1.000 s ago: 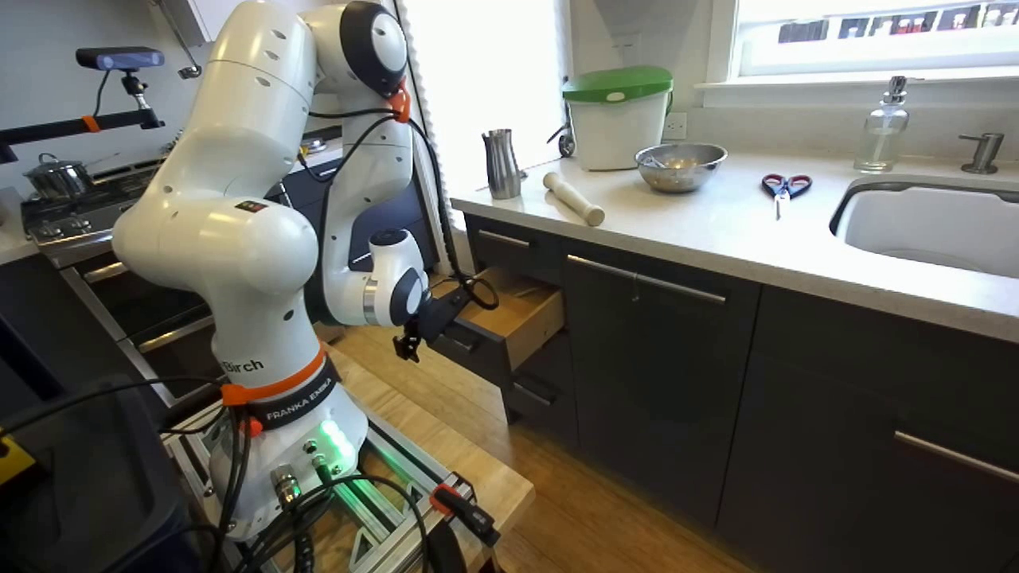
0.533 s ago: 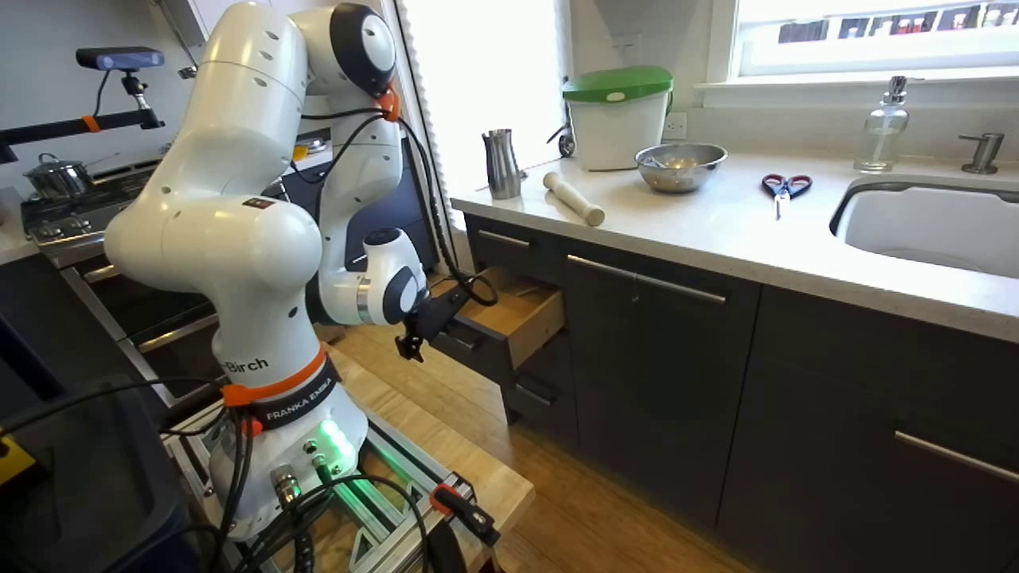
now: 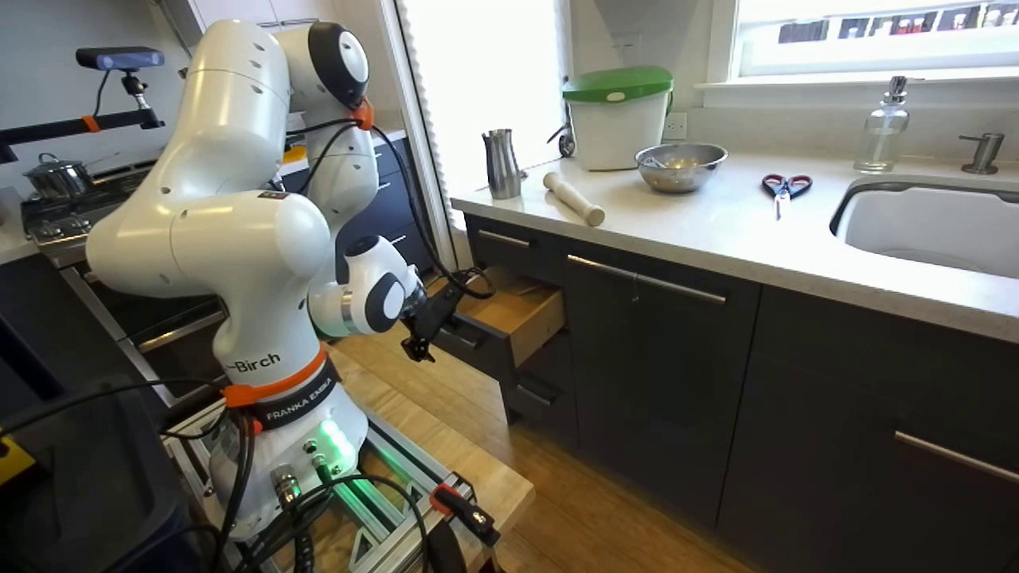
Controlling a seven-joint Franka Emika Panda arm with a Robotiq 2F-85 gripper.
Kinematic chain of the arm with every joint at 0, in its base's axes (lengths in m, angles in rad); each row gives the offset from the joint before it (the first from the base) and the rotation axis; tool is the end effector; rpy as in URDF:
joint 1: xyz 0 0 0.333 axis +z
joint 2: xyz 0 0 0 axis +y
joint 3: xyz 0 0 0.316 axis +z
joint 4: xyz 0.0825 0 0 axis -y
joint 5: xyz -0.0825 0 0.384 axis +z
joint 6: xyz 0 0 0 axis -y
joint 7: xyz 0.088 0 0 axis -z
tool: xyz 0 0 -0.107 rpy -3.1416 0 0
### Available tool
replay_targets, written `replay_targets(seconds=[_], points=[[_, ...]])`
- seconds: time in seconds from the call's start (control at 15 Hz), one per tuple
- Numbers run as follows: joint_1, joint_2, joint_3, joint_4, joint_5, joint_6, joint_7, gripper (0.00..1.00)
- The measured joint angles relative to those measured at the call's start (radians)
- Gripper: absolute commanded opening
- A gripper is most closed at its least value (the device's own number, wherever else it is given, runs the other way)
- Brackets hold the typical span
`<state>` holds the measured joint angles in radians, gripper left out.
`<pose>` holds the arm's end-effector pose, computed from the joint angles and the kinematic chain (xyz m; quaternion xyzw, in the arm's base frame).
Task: Open the second left drawer from the top
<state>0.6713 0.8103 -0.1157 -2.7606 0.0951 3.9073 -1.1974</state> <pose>0.2866 0.1469 0.0391 0.6402 0.7460 0.1424 0.1156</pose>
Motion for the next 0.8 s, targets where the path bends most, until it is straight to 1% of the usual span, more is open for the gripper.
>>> replay_targets(seconds=[0.27, 0.67, 0.8], points=[[0.039, 0.076, 0.001, 0.000, 0.057, 0.142, 0.000, 1.00], [0.051, 0.168, 0.018, 0.000, 0.113, 0.310, 0.005, 1.00], [0.061, 0.167, 0.021, 0.005, 0.133, 0.314, 0.013, 1.00]])
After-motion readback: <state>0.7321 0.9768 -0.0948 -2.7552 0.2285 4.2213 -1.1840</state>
